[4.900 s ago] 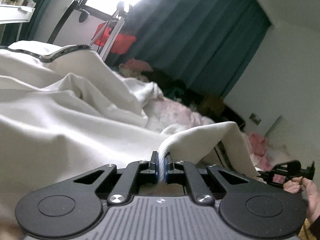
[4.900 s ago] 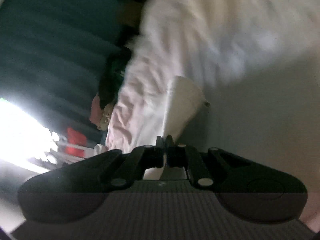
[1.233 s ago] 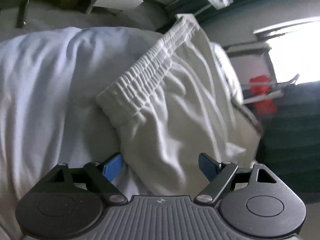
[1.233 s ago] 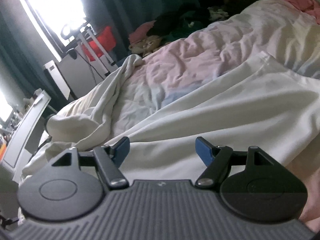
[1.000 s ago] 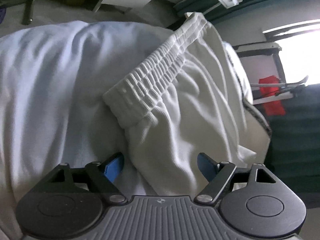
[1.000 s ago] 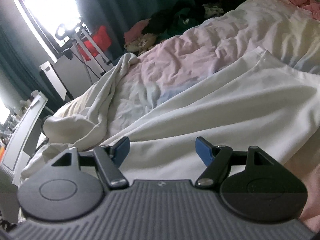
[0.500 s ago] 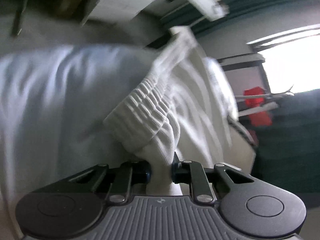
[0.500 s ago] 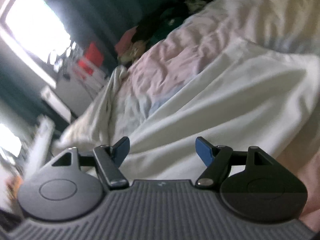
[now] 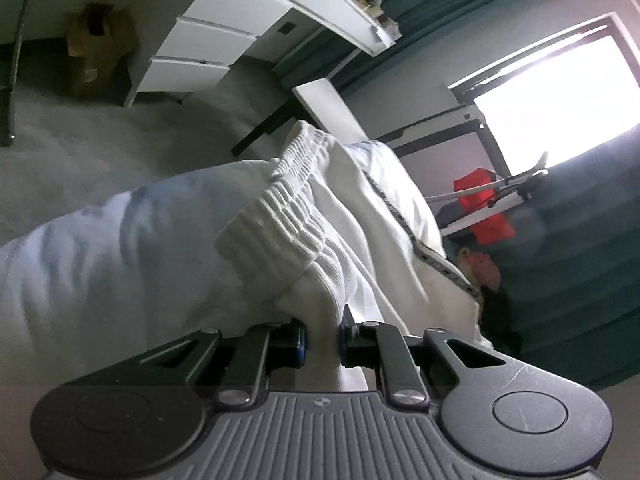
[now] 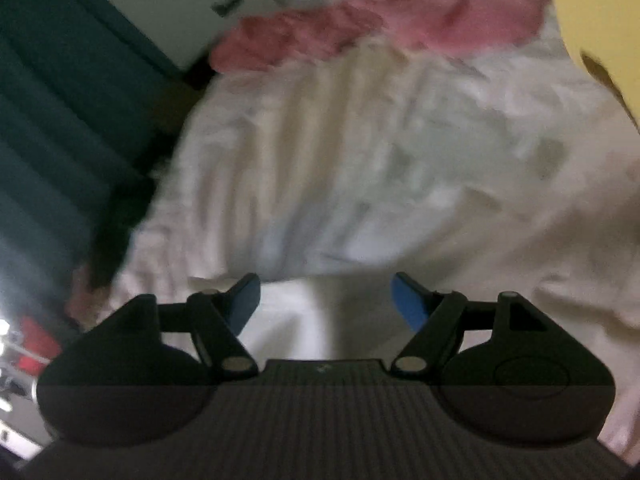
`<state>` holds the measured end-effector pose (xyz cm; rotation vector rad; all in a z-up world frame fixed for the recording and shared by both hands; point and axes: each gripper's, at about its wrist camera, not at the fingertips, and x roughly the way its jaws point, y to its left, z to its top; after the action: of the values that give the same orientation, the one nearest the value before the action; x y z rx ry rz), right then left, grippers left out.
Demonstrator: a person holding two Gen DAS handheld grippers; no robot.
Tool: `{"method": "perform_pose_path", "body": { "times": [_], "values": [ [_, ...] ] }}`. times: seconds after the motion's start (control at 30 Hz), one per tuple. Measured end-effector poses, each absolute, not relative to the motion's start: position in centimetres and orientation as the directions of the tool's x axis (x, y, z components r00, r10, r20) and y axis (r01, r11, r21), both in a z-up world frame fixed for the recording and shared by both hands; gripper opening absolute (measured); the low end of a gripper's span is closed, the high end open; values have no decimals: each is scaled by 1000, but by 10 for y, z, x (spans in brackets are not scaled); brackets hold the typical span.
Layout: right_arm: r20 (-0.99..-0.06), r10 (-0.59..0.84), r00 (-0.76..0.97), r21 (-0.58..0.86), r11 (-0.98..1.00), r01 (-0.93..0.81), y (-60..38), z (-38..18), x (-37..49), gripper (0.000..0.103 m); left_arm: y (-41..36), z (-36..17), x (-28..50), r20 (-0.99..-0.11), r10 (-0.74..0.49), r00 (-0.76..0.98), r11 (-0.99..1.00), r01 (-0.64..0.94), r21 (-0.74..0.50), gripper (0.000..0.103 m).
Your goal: Fold clothes
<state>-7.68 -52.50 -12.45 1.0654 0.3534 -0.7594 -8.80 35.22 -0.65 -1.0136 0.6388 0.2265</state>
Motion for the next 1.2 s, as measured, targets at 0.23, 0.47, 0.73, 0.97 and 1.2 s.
{"method": "perform_pose_path", "body": {
  "times": [0.23,0.47,0.73,0.97,1.2],
  "values": [
    [-627,-378,681,658,211,723,-543,-159,-71,28,357,-14,-85,-628,-105,771,548,-482,-683,15],
    [-564,-429,706,701,203,683,-537,-138,-82,6,360,-26,-90,-662,-119,740,565,-497,-658,15],
    [-692,-449,565,587,107,803,-535,-149,-96,7,363,-39,-96,-701,-140,699,582,-515,-629,18],
    [-649,-523,553,498,257,828,-513,-109,-84,49,353,-14,-106,-760,-37,649,726,-505,-467,63],
    [-446,-553,703,476,518,710,-444,-45,-70,83,298,53,-102,-602,131,788,886,-365,-285,78]
  ]
}}
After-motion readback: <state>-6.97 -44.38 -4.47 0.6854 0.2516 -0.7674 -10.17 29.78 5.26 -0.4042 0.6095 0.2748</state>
